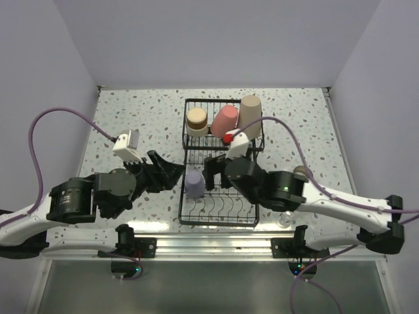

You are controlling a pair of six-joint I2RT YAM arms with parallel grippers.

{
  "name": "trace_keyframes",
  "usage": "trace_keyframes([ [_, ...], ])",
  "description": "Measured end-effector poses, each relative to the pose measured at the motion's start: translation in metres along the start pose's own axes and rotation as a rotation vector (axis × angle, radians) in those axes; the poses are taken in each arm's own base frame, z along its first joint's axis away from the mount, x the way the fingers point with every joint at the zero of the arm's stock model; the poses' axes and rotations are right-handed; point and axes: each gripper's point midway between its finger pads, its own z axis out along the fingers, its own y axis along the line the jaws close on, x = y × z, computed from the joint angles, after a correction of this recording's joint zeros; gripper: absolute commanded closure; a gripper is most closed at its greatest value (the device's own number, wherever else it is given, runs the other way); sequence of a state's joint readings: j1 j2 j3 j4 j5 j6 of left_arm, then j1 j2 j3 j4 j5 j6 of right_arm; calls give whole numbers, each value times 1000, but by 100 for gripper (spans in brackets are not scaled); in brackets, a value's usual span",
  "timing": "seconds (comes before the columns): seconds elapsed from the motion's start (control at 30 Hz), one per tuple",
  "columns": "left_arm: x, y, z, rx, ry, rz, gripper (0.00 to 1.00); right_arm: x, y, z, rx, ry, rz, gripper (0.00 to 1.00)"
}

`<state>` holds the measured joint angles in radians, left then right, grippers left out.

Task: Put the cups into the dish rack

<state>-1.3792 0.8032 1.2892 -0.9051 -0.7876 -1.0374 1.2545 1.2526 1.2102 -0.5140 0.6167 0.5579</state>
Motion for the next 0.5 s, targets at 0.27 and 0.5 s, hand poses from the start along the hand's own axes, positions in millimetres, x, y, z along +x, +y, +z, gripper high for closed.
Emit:
trace_keyframes([
  [0.27,27,8,12,-21,45,41,31,-45,-104,-97,165,-197,135,2],
  [0.5,38,-4,23,-7,67,49,31,10,-205,-89,502,7,174,3],
])
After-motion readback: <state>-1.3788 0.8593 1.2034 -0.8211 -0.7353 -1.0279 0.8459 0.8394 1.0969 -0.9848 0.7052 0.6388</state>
